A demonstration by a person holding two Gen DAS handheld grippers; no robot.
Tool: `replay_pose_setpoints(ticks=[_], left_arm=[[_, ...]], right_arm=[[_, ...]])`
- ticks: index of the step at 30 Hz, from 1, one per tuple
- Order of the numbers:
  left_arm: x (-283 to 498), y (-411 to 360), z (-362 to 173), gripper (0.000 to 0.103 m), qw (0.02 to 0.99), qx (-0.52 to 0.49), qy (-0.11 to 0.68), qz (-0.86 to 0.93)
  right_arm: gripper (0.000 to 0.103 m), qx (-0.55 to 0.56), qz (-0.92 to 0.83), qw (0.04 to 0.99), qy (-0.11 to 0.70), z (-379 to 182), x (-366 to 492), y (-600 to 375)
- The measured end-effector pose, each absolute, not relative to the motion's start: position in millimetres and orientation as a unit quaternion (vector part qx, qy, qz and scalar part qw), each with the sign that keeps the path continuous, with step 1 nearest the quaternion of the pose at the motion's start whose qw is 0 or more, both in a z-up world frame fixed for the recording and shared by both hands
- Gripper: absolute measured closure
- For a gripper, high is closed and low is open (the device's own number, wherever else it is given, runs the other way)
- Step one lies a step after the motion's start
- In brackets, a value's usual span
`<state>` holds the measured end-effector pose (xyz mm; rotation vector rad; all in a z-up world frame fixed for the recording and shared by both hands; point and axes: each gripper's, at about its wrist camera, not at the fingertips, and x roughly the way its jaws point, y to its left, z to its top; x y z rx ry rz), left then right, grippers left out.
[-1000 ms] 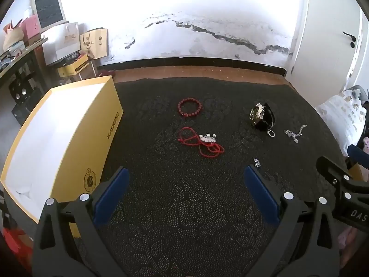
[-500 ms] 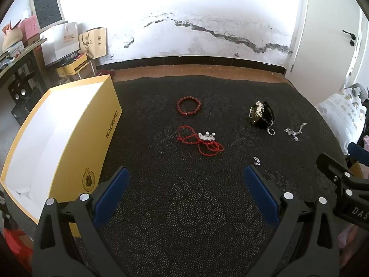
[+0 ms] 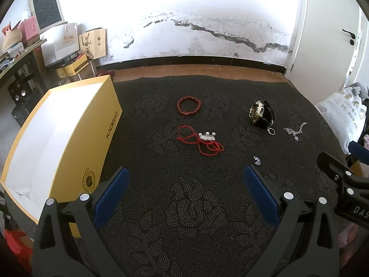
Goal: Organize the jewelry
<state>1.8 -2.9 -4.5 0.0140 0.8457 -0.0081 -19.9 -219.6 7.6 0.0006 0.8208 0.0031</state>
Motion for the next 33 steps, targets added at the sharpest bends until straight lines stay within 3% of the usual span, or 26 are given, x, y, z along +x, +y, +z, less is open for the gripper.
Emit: replay_pose_setpoints(ticks=[33], left_arm=[[1.4,-2.8,-5.9,0.006,0.911,0.012,0.411,-0.001]], right_arm=[[0.006,0.004,0.002,0.919,0.394,10.8,-21.1,-223.6]])
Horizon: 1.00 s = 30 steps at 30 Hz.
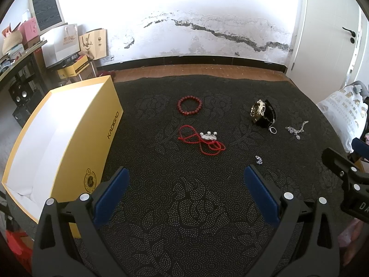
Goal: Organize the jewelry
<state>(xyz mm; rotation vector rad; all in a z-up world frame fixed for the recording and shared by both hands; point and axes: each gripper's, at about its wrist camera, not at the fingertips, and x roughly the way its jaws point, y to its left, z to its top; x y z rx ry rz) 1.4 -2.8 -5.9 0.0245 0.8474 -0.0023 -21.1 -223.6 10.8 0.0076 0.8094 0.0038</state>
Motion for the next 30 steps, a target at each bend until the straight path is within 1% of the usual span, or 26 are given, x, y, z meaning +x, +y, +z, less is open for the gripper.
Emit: replay_pose_setpoints(ticks=[25,30], left_arm=[[3.3,-2.3,-6.6,0.006,0.909,0.015,0.415,-0.002],[7.4,3.1,-8.8,0.006,0.907,0.002,0.421,0.000]], right_arm=[[0.006,0.003,0.002,0.920,0.392,11.0,-21.5,-224.0],[0.006,0.006,0.000,0.921,0.389,13.8,-20.7,-227.9]])
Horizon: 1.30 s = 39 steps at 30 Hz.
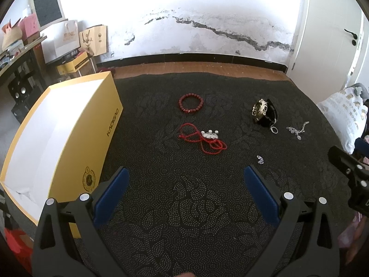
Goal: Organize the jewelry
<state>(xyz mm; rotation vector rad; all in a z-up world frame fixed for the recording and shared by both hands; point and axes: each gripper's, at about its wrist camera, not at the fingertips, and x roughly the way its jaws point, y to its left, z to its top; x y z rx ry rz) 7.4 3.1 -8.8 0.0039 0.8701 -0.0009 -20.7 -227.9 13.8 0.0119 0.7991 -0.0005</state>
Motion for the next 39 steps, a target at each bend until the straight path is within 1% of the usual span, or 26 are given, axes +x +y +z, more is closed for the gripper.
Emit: replay_pose_setpoints(ticks=[4,10,14,16,20,23,27,30,32,39], left_arm=[[13.3,5.2,-12.7,0.006,0.900,0.000,0.435,-0.002],[31.8,0.0,-8.0,0.006,0.904,0.018,0.427,-0.001],[63.9,-7.1,-7.4,0.006,0.907,0.038,0.418,0.006],[86.9,-7.2,-9.7,0.006,0.907,0.027,0.421,0.006],[148.0,-8.5,-29.1,0.006,0.892,-0.006,0.452,-0.015],[199.5,-11.9,-57.0,0.006,0.882,-0.001,0.472,0.000],[234.3,-15.5,-91.5,0.006,0.866,0.018,0.499,0.016],[244.1,-15.4,-112.0,0.006,0.854,0.019,0.520,0.018],[242.4,-10.8,-114.6,0.005,0.860,0.001,0.510,0.015],[239.7,-10.6,-116.8,0.005,0.867,0.008,0.498,0.015]], right_arm=[[0.006,0.009,-0.002,0.923,0.385,17.1,-20.5,-233.3],[0.006,0.011,-0.002,0.922,0.388,15.3,-11.2,-238.3],[0.006,0.018,-0.005,0.922,0.387,11.6,-2.1,-245.2],[0.006,0.021,-0.006,0.920,0.392,8.0,2.2,-248.9],[0.006,0.022,-0.005,0.917,0.399,2.1,9.0,-251.7],[0.006,0.026,0.003,0.915,0.403,-0.2,13.8,-252.0],[0.006,0.024,0.013,0.914,0.405,-2.7,17.8,-250.9],[0.006,0.021,0.018,0.913,0.408,-6.2,20.7,-250.3],[0.006,0.017,0.016,0.913,0.407,-7.5,21.9,-251.0],[0.006,0.025,-0.002,0.907,0.420,-24.2,35.6,-263.4]])
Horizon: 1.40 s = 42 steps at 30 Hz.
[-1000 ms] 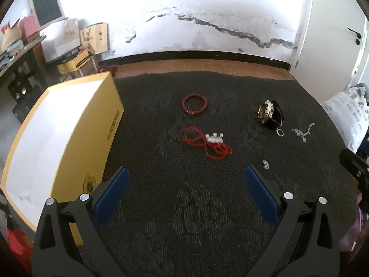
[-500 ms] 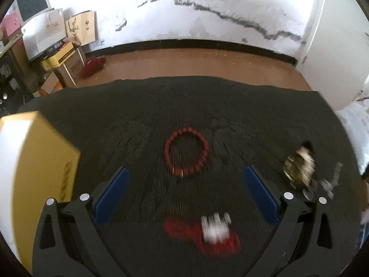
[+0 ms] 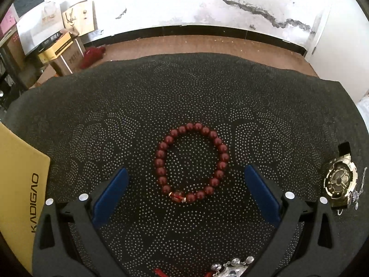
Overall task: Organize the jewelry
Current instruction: 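Lower the left tool to the red bead bracelet and close on it, then grasp the black-strap watch with the right tool while the left tool holds the bracelet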
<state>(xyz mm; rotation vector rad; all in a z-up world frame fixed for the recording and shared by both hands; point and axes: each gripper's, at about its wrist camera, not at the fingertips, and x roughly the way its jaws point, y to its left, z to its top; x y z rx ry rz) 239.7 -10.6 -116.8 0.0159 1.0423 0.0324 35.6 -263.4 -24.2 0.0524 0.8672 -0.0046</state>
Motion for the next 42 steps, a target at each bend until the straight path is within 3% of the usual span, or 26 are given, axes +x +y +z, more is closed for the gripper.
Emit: replay_pose_setpoints(ticks=[3,5,6,8,9,12,14,20,31,42], left_arm=[[232.6,-15.2,-115.0,0.017,0.873,0.012,0.487,0.015],[227.0,-27.2,-110.6,0.051,0.879,0.030,0.475,0.001],[228.3,-29.1,-109.5,0.056,0.880,0.029,0.475,-0.004],[228.4,-32.2,-107.6,0.080,0.880,0.031,0.475,0.000],[228.5,-33.4,-107.6,0.086,0.881,0.039,0.472,0.011],[225.6,-35.0,-107.3,0.088,0.884,0.046,0.464,0.014],[223.2,-38.2,-107.0,0.096,0.887,0.063,0.457,0.015],[212.4,-30.8,-96.6,0.096,0.890,0.047,0.453,0.016],[149.3,2.3,-31.9,0.096,0.900,0.010,0.436,0.016],[99.6,5.4,-28.0,0.096,0.899,-0.002,0.438,-0.002]], right_arm=[[0.006,0.029,-0.009,0.907,0.421,-27.2,40.4,-267.2],[0.006,0.027,-0.009,0.907,0.420,-27.0,40.4,-267.1],[0.006,0.028,-0.008,0.908,0.418,-26.5,40.0,-267.1],[0.006,0.025,-0.007,0.908,0.417,-26.8,41.0,-266.6],[0.006,0.025,-0.006,0.908,0.417,-27.2,41.7,-266.2],[0.006,0.023,-0.006,0.908,0.419,-26.6,42.5,-262.3],[0.006,0.021,-0.006,0.909,0.416,-24.6,42.3,-260.5],[0.006,0.019,-0.004,0.910,0.414,-22.3,43.5,-255.9],[0.006,0.016,0.010,0.914,0.405,-20.0,72.7,-239.6],[0.006,0.035,0.008,0.876,0.480,-84.3,181.4,-222.4]])
